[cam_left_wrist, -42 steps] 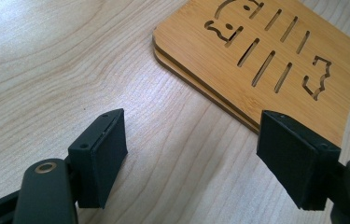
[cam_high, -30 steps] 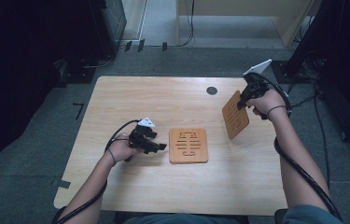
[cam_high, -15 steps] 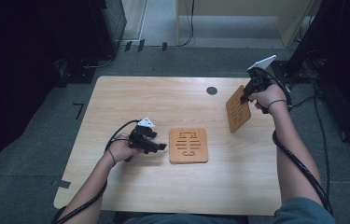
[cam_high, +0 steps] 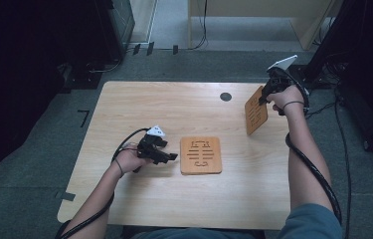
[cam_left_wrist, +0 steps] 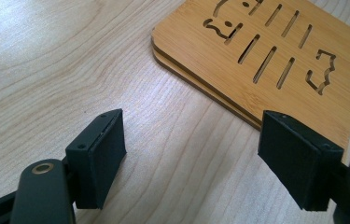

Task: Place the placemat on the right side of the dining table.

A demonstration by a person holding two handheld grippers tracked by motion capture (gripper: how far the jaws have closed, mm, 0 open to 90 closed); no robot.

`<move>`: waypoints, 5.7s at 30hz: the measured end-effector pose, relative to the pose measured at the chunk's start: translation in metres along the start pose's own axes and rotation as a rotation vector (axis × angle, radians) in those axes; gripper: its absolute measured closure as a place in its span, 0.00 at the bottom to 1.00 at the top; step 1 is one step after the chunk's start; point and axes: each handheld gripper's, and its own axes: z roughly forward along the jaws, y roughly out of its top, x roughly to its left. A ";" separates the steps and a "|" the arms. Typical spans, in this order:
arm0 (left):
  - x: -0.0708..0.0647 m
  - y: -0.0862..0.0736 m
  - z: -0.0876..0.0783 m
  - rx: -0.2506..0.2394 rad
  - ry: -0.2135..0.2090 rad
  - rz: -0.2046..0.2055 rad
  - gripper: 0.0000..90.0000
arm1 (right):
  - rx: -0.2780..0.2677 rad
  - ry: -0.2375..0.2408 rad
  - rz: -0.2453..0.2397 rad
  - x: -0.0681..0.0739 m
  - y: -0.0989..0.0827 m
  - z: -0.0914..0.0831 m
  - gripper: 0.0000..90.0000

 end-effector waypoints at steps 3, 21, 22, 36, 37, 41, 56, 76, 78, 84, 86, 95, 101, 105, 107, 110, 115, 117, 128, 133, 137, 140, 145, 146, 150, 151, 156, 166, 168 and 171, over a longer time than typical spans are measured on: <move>0.000 -0.001 0.000 -0.007 -0.003 0.000 0.24 | -0.008 0.001 0.023 -0.006 0.003 0.003 0.98; 0.000 -0.001 0.001 -0.012 -0.005 0.004 0.24 | -0.009 0.000 0.041 -0.021 -0.002 0.007 0.94; 0.000 -0.001 0.001 -0.013 -0.005 0.003 0.24 | -0.009 -0.008 0.039 -0.021 -0.002 0.008 0.93; 0.000 -0.001 0.002 -0.013 -0.004 0.010 0.24 | -0.008 0.003 0.072 -0.039 -0.009 0.015 0.87; 0.000 0.000 0.001 -0.010 -0.004 0.012 0.24 | -0.007 0.004 0.074 -0.040 -0.010 0.015 0.87; 0.000 0.000 0.002 -0.007 -0.003 0.022 0.24 | -0.006 0.003 0.086 -0.048 -0.013 0.020 0.83; 0.000 0.000 0.002 -0.008 -0.004 0.028 0.23 | 0.001 0.016 0.112 -0.060 -0.019 0.034 0.76; -0.001 0.000 0.002 -0.009 -0.004 0.036 0.23 | -0.006 0.026 0.115 -0.066 -0.024 0.048 0.69; -0.001 0.000 0.003 -0.010 -0.004 0.034 0.23 | -0.006 0.028 0.116 -0.067 -0.024 0.050 0.68; -0.001 0.000 0.003 -0.007 -0.001 0.039 0.23 | -0.012 0.040 0.119 -0.070 -0.026 0.056 0.65; -0.001 0.000 0.003 -0.009 -0.001 0.039 0.23 | -0.015 0.045 0.122 -0.070 -0.026 0.057 0.65; -0.002 0.000 0.003 -0.010 -0.001 0.043 0.23 | -0.039 0.053 0.108 -0.071 -0.028 0.063 0.62; -0.002 0.000 0.004 -0.011 0.001 0.047 0.23 | -0.055 0.063 0.118 -0.075 -0.030 0.068 0.60; -0.002 0.000 0.004 -0.012 0.001 0.047 0.23 | -0.056 0.059 0.118 -0.077 -0.031 0.072 0.59; -0.002 0.000 0.004 -0.012 0.001 0.048 0.23 | -0.059 0.065 0.121 -0.078 -0.032 0.073 0.58; -0.002 0.000 0.004 -0.012 0.001 0.050 0.23 | -0.058 0.072 0.125 -0.078 -0.032 0.075 0.58; -0.003 0.000 0.005 -0.015 0.004 0.057 0.23 | -0.056 0.101 0.134 -0.081 -0.036 0.081 0.57; -0.003 -0.001 0.004 -0.015 0.004 0.057 0.23 | -0.059 0.106 0.133 -0.081 -0.037 0.082 0.57; -0.004 -0.002 0.005 -0.025 0.015 0.058 0.23 | -0.068 0.132 0.126 -0.086 -0.041 0.089 0.56; -0.004 -0.002 0.005 -0.027 0.014 0.065 0.22 | -0.082 0.142 0.127 -0.089 -0.043 0.091 0.55; -0.006 -0.003 0.005 -0.028 0.025 0.060 0.22 | -0.110 0.131 0.113 -0.089 -0.045 0.090 0.47; -0.006 -0.003 0.005 -0.025 0.028 0.065 0.22 | -0.142 0.150 0.093 -0.091 -0.048 0.087 0.43; -0.005 -0.003 0.005 -0.031 0.024 0.058 0.22 | -0.167 0.189 0.077 -0.093 -0.052 0.080 0.40; -0.005 -0.003 0.005 -0.030 0.025 0.059 0.22 | -0.181 0.193 0.075 -0.093 -0.053 0.078 0.39; -0.006 -0.003 0.005 -0.031 0.028 0.061 0.22 | -0.203 0.196 0.070 -0.091 -0.057 0.078 0.39; -0.006 -0.003 0.005 -0.030 0.028 0.061 0.22 | -0.203 0.196 0.070 -0.091 -0.057 0.078 0.39; -0.006 -0.003 0.005 -0.027 0.029 0.062 0.22 | -0.227 0.188 0.022 -0.084 -0.066 0.079 0.34; -0.006 -0.003 0.005 -0.028 0.030 0.061 0.22 | -0.221 0.190 -0.055 -0.066 -0.075 0.079 0.30; -0.006 -0.003 0.005 -0.028 0.031 0.060 0.22 | -0.226 0.184 -0.062 -0.064 -0.077 0.080 0.30; -0.006 -0.003 0.005 -0.027 0.030 0.061 0.22 | -0.229 0.181 -0.069 -0.062 -0.079 0.080 0.30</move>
